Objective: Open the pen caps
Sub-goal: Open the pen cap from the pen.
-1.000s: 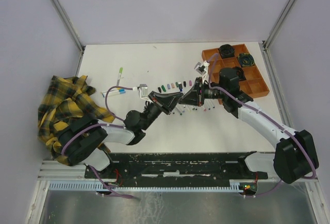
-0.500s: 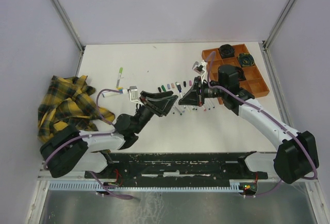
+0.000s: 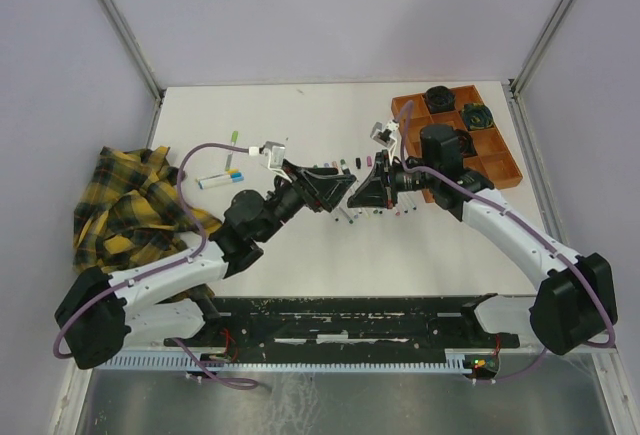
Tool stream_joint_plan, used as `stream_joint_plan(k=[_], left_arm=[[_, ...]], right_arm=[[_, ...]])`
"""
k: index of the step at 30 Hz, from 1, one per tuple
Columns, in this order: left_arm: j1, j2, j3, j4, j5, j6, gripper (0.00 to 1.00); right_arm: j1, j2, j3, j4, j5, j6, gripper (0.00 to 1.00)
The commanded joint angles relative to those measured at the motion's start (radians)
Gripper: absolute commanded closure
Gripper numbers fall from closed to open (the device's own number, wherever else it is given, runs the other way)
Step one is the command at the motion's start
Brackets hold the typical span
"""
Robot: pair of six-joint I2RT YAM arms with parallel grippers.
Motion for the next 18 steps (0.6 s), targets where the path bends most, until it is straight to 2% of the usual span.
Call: stream_joint_plan(k=[1,4,6,8,13,18], left_arm=[[0.015,0.021,0.088,-0.14,0.068,0.022,0.24],[0.024,0.043,0.125,-0.178,0.092,0.012,0.31],[0.031,0.058,0.14,-0.191,0.113,0.011,0.45],[0.037,0.071,0.153,-0.201,0.129,0.006,0.52],[0.05,0.087,0.17,-0.204,0.156,-0.003,0.58],[0.066,0.088,0.175,-0.202,0.173,-0.014,0.58]], right_arm=[[-0.003,0.006,0.048,0.003,-0.029,-0.032,1.0],[-0.002,0.009,0.048,-0.002,-0.029,-0.037,1.0],[-0.003,0.009,0.049,-0.005,-0.028,-0.039,1.0],[-0.003,0.011,0.05,-0.007,-0.03,-0.041,1.0],[-0.003,0.015,0.05,-0.008,-0.032,-0.043,1.0],[-0.003,0.019,0.05,-0.011,-0.034,-0.044,1.0]])
